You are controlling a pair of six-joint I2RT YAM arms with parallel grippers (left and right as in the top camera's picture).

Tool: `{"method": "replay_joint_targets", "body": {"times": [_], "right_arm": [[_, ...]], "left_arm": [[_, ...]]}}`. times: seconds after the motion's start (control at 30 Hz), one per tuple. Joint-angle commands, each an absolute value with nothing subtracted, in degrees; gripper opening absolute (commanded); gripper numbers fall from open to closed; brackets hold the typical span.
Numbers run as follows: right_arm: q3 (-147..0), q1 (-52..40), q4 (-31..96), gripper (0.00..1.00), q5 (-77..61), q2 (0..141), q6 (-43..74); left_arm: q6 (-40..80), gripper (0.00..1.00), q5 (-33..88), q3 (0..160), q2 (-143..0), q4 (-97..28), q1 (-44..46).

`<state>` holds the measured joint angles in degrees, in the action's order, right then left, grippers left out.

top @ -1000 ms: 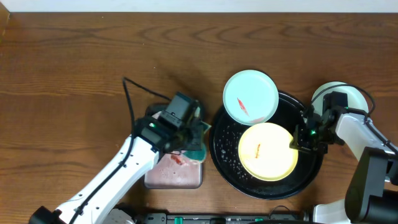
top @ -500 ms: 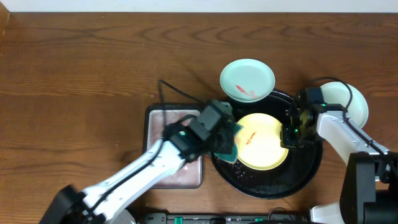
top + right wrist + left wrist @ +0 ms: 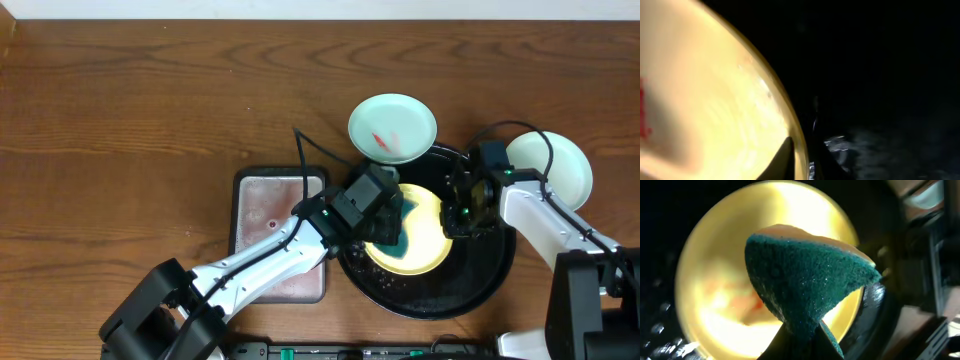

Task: Clean dirty plates on tray and stack at the side
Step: 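Carry the sponge over the yellow plate while right gripper holds its rim, then scrub the yellow plate with the sponge in the left gripper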

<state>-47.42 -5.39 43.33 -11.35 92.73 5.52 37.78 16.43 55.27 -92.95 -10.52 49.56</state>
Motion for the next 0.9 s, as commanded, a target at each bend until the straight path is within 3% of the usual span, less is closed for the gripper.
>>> {"method": "replay_joint_targets", "body": {"times": [0.0, 0.1, 0.27, 0.33, 0.4, 0.5, 0.53, 0.63, 0.87], "right_arm": [[-46.9, -5.7, 44.0, 0.22, -16.1, 89.2, 2.9], [-46.9, -5.7, 44.0, 0.29, -16.4, 87.7, 3.2], [-46.2, -5.7, 42.2, 0.13, -15.8, 88.1, 6.4], [-45.2, -5.7, 41.6, 0.13, -13.5, 88.4, 9.7], [-43.7, -5.7, 40.7, 0.21, -11.5, 88.5, 11.4], [-41.0, -5.7, 36.6, 0.21, -12.4, 88.5, 11.2], [-40.4, -5.7, 35.1, 0.19, -13.6, 88.5, 10.0], [-39.8, -5.7, 33.8, 0.01, -15.2, 88.5, 9.1], [-39.8, -6.2, 34.2, 0.01, -15.5, 88.5, 7.0]], "left_arm": [[38.5, 0.07, 16.9, 56.5, -92.5, -9.5, 49.6], [38.4, 0.07, 15.5, 56.5, -92.5, -9.5, 49.6], [38.4, 0.07, 10.5, 56.5, -92.6, -9.5, 49.6], [38.3, 0.07, 9.6, 56.5, -92.9, -9.5, 49.6], [38.0, 0.07, 9.6, 56.5, -93.9, -9.5, 49.6], [36.8, 0.08, 9.6, 56.5, -95.5, -9.7, 49.6], [36.7, 0.07, 9.6, 56.5, -96.1, -9.7, 49.6], [36.8, 0.08, 9.6, 56.5, -97.6, -9.4, 49.6], [37.6, 0.07, 15.4, 56.5, -103.2, -4.6, 49.9]]}}
